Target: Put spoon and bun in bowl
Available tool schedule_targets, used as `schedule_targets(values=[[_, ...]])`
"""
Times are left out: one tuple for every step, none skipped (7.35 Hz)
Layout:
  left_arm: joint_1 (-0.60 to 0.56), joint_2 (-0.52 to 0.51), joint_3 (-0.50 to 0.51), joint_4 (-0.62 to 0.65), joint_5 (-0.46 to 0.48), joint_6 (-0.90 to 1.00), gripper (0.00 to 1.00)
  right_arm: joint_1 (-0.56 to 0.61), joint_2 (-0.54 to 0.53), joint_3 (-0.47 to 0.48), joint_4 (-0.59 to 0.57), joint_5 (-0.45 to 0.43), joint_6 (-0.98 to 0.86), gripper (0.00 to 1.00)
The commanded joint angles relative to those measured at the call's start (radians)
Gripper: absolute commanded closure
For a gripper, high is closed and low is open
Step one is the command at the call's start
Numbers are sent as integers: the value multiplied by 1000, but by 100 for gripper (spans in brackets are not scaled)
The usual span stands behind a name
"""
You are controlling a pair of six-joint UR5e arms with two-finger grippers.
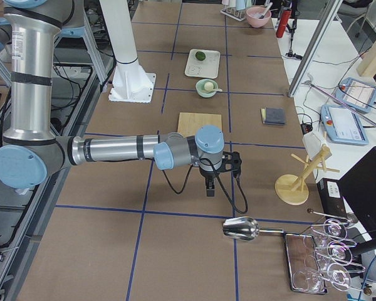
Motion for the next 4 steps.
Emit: schedule_targets(values=[[0, 2, -1, -11, 2, 0, 0, -40, 0, -1, -1, -62, -32, 0], [0, 4, -4, -11, 1, 1, 0, -41, -5, -4, -3, -71, -74, 0], [0, 4, -4, -14, 1, 3, 0, -33, -5, -3, -53, -73, -141, 0], [0, 2, -4, -14, -1, 3, 0, -7, 1, 2, -120, -73, -205, 0]])
